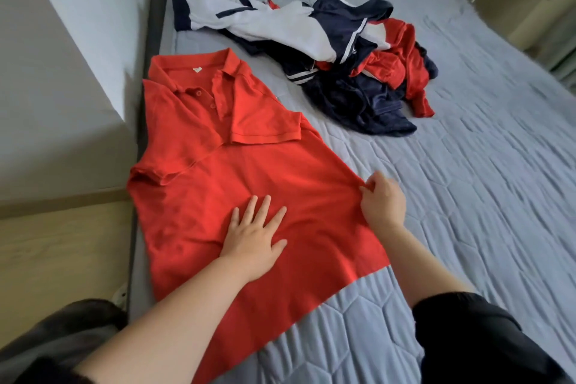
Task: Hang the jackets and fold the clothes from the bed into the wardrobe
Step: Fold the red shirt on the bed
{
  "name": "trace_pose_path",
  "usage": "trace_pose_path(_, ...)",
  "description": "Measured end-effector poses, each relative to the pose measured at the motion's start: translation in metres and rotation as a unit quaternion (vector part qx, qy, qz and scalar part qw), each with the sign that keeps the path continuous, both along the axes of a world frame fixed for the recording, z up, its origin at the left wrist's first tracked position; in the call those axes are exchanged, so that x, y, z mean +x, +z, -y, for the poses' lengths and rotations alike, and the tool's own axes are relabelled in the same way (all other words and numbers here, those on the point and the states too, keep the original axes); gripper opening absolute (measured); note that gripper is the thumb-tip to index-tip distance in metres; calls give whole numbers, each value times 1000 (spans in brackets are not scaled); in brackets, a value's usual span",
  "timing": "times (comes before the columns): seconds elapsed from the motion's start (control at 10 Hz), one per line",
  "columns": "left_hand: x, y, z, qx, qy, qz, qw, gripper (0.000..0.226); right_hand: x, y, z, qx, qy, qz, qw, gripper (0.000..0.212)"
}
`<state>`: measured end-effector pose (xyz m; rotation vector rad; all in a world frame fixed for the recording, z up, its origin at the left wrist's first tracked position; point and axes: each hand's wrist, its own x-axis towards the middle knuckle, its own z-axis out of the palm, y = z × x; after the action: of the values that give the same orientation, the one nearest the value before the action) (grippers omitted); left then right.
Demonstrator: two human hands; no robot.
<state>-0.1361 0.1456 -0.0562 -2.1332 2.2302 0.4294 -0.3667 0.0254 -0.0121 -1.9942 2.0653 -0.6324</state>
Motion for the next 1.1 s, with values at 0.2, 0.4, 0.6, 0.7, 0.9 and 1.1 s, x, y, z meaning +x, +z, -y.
trace_pose_path(0.2, -13, 9, -23, 4, -7, 1, 1000, 72, -8, -7, -32, 45, 95, -75, 992, 21)
trace_pose_path(0.4, -12, 13, -31, 8, -7, -1, 1000, 70, -12, -19, -66, 20, 244, -151, 958, 18)
trace_pose_path(0.6, -9, 13, -34, 5, -6, -11, 1000, 69, -24, -19, -61, 94, 69, 4, 993, 15)
trace_pose_path(0.7, -9, 12, -33, 6, -6, -10, 1000, 69, -27, -21, -57, 130, 21, -3, 991, 16)
trace_pose_path(0.9, -9, 10, -32, 6, -5, -9, 1000, 69, -28, -29, -55, 136, 9, 38, 990, 17)
trace_pose_path(1.1, -7, 8, -30, 8, -6, -15, 1000, 70, -23, -27, -54, 100, 16, 73, 992, 5)
